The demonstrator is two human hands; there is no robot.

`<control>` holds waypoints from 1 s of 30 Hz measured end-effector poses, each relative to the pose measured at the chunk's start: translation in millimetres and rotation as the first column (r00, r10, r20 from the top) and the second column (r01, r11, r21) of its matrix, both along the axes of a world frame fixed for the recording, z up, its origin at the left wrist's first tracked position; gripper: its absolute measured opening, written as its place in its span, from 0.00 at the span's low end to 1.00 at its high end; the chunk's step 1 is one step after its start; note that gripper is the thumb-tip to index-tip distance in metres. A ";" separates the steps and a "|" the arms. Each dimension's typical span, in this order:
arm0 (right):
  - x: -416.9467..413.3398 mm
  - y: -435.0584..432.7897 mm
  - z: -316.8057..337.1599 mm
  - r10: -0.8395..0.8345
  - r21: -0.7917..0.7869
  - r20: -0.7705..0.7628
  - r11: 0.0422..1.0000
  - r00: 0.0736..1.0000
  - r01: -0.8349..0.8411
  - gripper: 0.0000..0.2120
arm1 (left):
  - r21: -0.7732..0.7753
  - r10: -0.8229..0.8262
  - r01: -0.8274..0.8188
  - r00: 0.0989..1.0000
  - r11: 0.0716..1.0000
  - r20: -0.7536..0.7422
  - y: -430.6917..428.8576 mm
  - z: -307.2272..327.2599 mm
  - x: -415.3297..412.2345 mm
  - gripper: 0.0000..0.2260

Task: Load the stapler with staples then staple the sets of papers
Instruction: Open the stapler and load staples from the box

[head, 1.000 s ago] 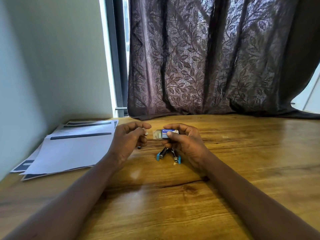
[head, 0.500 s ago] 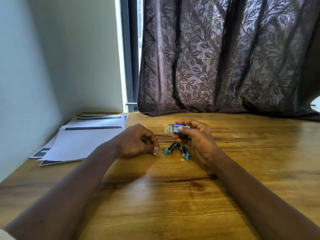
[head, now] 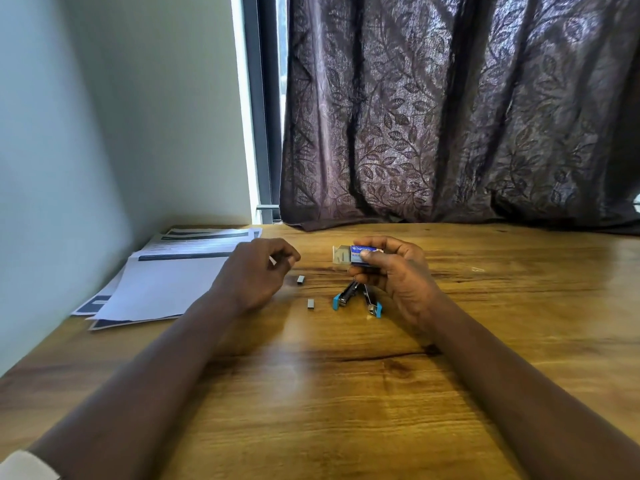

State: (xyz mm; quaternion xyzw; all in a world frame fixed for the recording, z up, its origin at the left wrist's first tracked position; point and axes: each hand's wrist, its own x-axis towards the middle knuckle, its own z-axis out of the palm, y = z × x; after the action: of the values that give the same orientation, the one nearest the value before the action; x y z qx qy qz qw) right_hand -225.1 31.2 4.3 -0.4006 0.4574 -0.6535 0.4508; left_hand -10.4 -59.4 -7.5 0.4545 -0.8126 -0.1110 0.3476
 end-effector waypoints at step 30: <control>1.5 -1.2 -8.1 0.010 -0.032 -0.250 0.999 0.968 -0.019 0.09 | -0.152 -0.262 0.221 0.899 0.963 -0.351 17.6 0.1 -28.5 0.09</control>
State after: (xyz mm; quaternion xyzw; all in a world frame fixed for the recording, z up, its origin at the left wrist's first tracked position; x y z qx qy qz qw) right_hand -223.5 30.0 -3.8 -0.4907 0.4962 -0.6024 0.3874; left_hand -38.9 -41.8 -7.4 0.3017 -0.7879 -0.1923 0.5011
